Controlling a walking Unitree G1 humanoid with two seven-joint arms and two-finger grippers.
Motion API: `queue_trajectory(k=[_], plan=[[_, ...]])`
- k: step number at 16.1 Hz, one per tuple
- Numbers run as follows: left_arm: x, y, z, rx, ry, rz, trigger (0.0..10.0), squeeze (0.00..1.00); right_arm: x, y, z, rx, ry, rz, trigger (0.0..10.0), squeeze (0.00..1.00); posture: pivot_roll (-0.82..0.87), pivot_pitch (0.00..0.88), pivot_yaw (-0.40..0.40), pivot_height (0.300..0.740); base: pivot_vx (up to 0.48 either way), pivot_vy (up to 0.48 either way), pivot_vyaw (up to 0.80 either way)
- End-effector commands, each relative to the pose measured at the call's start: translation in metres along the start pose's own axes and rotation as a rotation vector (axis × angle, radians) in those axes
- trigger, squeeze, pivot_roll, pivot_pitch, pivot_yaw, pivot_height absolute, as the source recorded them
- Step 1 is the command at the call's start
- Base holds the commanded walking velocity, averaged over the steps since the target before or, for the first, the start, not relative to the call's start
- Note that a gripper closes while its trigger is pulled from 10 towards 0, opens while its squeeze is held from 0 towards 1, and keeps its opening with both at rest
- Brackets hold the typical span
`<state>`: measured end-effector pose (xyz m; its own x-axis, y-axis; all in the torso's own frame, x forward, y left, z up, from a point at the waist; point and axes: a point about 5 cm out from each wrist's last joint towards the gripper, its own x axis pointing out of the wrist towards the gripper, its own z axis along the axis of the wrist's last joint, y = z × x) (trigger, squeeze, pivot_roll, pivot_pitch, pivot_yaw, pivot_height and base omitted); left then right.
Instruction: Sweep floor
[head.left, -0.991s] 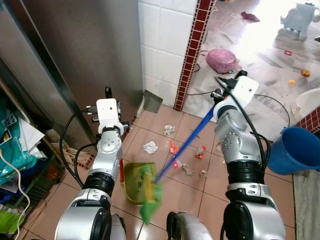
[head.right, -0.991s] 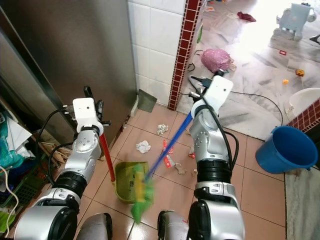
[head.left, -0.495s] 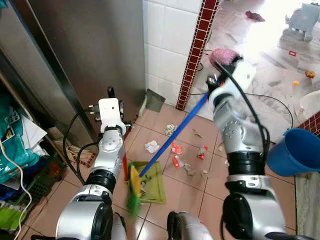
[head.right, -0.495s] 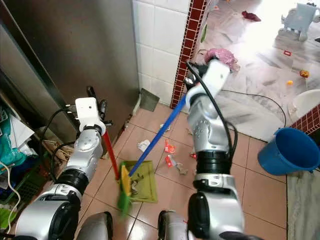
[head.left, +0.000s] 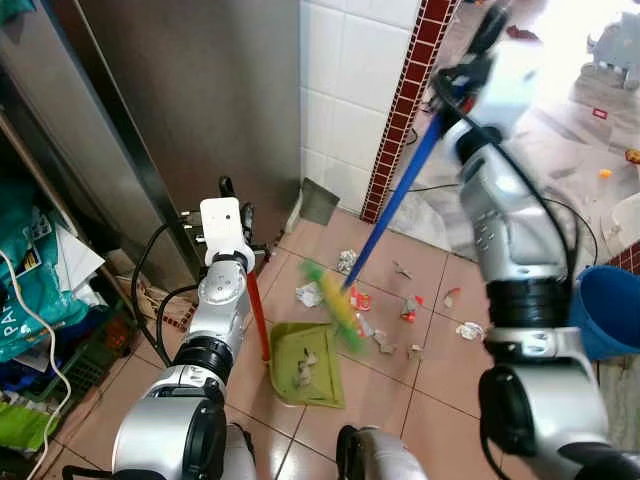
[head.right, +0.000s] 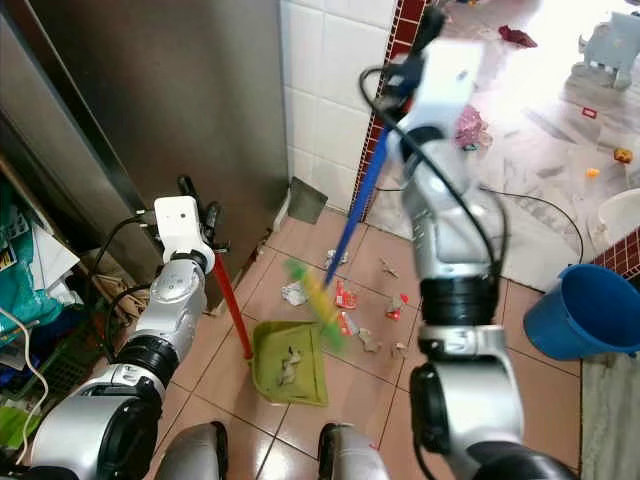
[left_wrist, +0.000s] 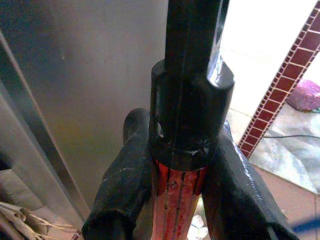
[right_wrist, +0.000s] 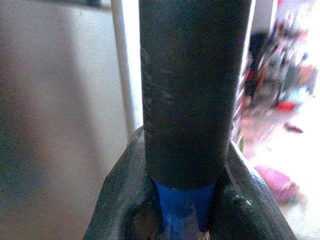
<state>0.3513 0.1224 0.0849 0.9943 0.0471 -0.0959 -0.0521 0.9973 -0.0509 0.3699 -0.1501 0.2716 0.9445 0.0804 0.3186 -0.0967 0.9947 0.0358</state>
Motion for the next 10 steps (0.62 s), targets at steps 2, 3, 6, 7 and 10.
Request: queue_trajectory(k=[2,3,6,7,10], plan=[[-0.002,-0.005,-0.01,-0.017,0.063,-0.041,10.0,0.0,0.002,-0.008,0.017,-0.167,-0.11,-0.025,10.0,0.0,-0.08,0.073,-0.016,0.74,0.0,0.0,0.0],[-0.001,-0.004,-0.007,-0.028,0.053,-0.056,10.0,0.0,-0.002,-0.01,0.011,-0.251,-0.11,-0.033,10.0,0.0,-0.07,0.072,-0.018,0.74,0.0,0.0,0.0],[-0.002,-0.005,0.009,-0.074,-0.026,-0.122,10.0,0.0,-0.016,-0.02,-0.018,-0.407,-0.029,-0.094,10.0,0.0,-0.07,0.073,-0.015,0.74,0.0,0.0,0.0],[-0.003,-0.005,0.014,-0.083,-0.052,-0.137,10.0,0.0,-0.021,-0.022,-0.026,-0.408,-0.005,-0.116,10.0,0.0,-0.06,0.073,-0.008,0.74,0.0,0.0,0.0],[-0.008,-0.005,0.03,-0.127,-0.108,-0.165,10.0,0.0,-0.035,-0.024,-0.047,-0.431,0.046,-0.147,10.0,0.0,-0.06,0.075,-0.003,0.74,0.0,0.0,-0.53]])
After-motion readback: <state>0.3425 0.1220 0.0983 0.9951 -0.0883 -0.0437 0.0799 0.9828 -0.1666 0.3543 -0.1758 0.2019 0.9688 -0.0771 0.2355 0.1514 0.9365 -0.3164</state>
